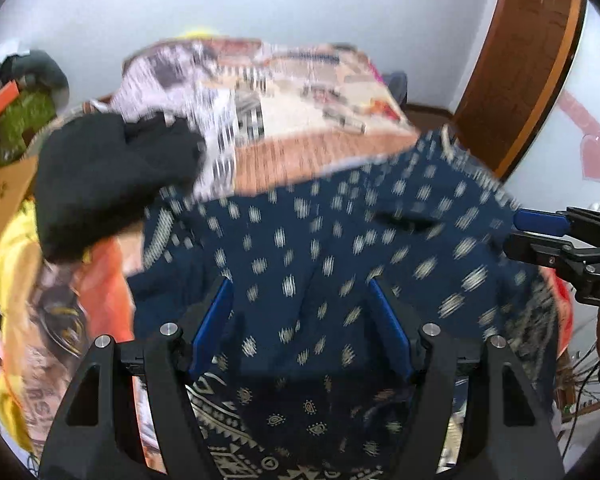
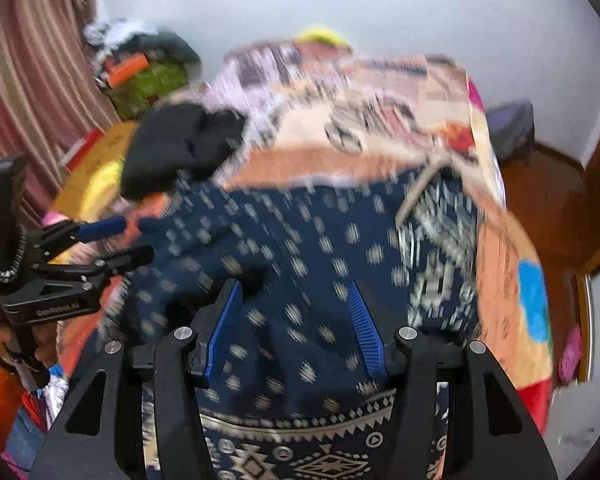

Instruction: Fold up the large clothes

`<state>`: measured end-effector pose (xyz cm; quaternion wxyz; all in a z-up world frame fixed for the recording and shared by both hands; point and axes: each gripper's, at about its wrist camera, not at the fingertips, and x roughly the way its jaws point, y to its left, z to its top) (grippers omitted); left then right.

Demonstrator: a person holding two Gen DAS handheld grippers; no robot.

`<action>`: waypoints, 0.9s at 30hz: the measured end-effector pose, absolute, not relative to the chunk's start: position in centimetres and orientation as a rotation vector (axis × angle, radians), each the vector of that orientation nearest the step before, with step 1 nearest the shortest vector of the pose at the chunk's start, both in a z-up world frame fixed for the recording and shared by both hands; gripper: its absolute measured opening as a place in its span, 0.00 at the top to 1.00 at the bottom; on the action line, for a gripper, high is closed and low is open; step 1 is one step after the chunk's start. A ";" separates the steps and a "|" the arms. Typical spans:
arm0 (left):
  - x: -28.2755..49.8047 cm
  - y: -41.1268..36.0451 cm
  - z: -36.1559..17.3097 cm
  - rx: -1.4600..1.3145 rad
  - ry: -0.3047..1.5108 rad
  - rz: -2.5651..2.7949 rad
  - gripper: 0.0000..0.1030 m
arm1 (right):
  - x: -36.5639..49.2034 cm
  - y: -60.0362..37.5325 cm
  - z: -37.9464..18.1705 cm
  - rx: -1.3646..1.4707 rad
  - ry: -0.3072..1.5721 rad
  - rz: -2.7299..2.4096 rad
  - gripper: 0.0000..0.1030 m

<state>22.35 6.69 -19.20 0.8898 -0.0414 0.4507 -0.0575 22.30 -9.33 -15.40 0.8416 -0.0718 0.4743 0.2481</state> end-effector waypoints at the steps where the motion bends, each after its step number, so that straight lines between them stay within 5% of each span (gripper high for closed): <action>1: 22.4 6.6 -20.4 -0.080 0.961 -0.112 0.33 | 22.2 -9.5 -15.9 -0.151 1.019 0.516 0.51; 27: 18.8 19.3 -23.8 -0.353 1.011 0.142 0.27 | 22.5 -17.6 -13.8 0.018 0.936 0.406 0.51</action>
